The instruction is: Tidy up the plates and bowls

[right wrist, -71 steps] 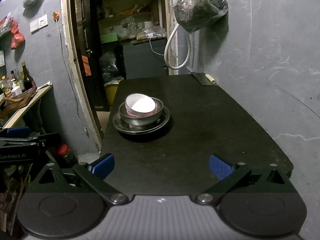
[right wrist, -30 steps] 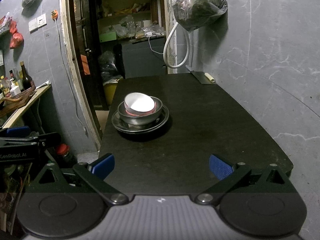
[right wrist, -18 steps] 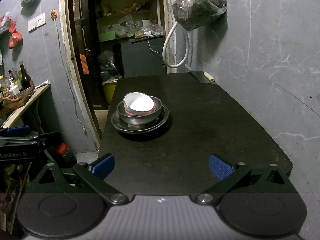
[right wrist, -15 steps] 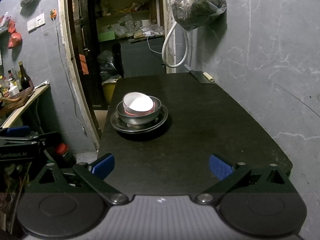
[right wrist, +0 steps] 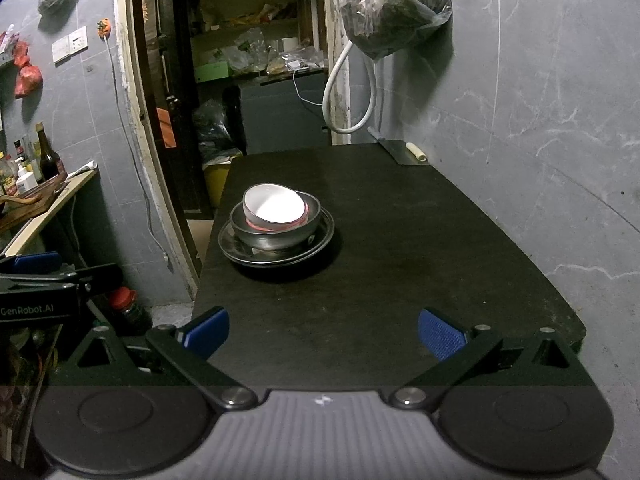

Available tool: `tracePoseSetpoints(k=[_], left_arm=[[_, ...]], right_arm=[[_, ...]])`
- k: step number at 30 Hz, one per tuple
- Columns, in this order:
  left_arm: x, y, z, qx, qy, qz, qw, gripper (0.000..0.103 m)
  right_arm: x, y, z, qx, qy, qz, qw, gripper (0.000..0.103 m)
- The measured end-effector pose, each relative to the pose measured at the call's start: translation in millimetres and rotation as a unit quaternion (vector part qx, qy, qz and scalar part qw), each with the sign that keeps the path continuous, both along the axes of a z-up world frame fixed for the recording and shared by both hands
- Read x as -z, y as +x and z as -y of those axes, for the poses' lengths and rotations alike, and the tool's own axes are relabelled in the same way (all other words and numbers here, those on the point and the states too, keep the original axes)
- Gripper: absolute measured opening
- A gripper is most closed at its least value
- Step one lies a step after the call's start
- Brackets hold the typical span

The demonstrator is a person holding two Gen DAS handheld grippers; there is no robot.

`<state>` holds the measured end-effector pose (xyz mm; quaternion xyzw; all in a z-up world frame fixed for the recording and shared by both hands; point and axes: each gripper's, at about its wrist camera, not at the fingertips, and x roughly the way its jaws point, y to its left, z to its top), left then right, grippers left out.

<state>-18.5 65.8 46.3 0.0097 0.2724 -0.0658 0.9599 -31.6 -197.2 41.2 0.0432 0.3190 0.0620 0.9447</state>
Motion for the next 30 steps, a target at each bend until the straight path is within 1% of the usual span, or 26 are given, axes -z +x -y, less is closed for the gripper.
tracePoseSetpoints(k=[14, 30], left_arm=[[4.7, 6.9, -0.3, 0.002, -0.002, -0.009, 1.0000, 0.102], [3.2, 14.5, -1.4, 0.005, -0.002, -0.015, 0.9999, 0.102]], right_arm=[[2.6, 8.5, -0.3, -0.002, -0.002, -0.010, 1.000, 0.103], [4.7, 21.2, 0.5, 0.001, -0.001, -0.022, 1.000, 0.103]])
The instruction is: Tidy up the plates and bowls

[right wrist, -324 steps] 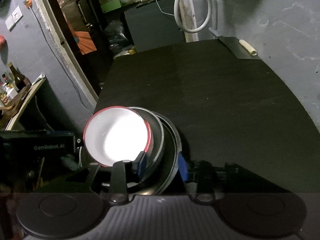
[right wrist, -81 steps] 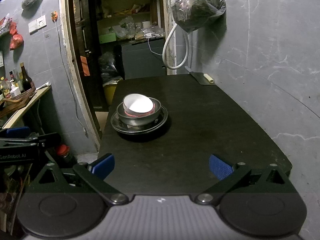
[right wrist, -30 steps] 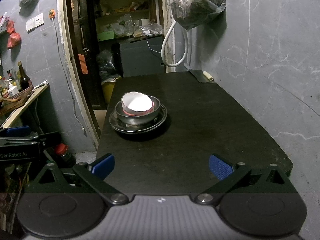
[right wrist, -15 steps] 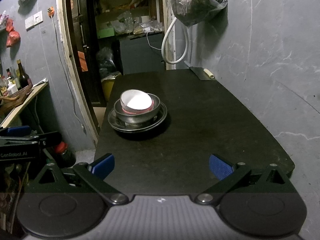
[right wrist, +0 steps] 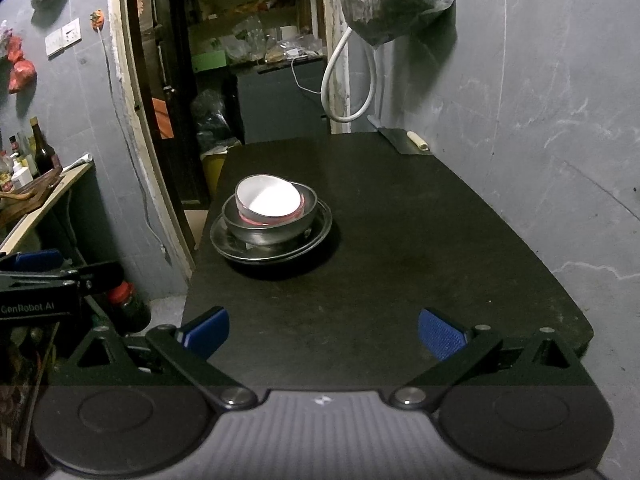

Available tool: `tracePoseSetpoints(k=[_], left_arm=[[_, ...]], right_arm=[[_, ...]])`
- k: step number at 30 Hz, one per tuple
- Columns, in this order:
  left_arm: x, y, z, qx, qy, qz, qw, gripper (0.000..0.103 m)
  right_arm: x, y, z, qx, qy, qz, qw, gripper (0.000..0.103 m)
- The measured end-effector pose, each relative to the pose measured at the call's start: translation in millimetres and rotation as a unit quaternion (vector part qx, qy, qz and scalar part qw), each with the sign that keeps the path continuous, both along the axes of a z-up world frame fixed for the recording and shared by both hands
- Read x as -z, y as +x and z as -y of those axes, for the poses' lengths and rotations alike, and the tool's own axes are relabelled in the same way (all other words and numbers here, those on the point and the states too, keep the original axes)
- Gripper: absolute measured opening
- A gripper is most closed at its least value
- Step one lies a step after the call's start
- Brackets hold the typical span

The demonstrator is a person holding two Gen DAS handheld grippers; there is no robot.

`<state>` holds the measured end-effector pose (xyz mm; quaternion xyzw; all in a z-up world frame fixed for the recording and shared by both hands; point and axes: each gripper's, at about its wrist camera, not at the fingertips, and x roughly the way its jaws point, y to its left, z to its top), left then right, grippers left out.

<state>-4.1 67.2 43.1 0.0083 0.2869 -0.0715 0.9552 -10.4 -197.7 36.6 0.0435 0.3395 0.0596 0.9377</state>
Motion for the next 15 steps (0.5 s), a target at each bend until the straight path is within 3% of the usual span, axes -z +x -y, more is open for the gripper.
tracePoseSetpoints(k=[15], left_arm=[[1.6, 20.7, 10.2, 0.030, -0.014, 0.002, 0.9994, 0.102]], right_arm=[[5.5, 12.7, 7.9, 0.019, -0.003, -0.020, 1.000, 0.103]])
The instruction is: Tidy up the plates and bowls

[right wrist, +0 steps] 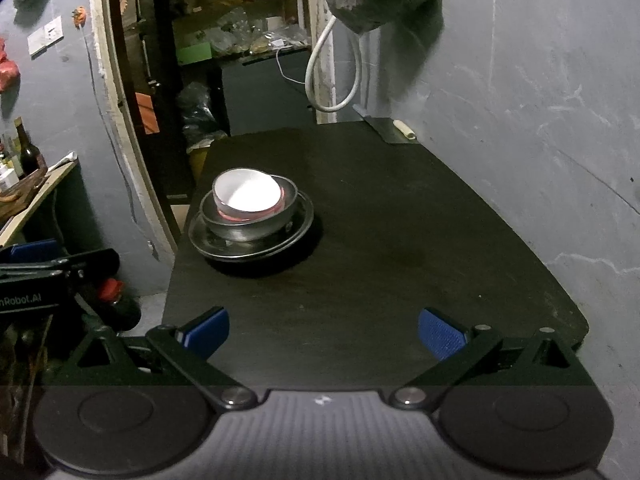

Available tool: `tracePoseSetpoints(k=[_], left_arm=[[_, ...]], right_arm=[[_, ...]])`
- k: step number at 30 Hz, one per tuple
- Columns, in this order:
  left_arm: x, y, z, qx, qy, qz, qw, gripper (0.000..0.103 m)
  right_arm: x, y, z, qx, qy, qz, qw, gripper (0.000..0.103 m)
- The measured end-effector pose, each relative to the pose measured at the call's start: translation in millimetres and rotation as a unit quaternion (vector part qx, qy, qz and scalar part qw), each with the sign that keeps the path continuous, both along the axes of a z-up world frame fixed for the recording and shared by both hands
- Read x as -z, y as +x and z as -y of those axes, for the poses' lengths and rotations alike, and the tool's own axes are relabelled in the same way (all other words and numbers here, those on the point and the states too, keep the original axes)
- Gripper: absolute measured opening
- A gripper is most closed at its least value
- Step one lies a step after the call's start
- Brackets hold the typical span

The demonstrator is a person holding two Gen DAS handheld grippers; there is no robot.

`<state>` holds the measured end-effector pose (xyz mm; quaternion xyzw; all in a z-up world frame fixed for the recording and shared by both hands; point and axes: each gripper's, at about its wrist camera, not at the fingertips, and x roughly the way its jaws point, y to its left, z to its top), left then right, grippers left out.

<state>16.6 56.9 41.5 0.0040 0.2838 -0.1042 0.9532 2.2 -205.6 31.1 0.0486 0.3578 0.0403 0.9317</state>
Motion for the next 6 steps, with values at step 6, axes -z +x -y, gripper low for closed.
tracePoseSetpoints(k=[6], left_arm=[[3.1, 10.6, 4.4, 0.006, -0.001, -0.006, 1.0000, 0.102]], right_arm=[[3.1, 7.8, 4.4, 0.003, -0.001, -0.008, 1.000, 0.103]])
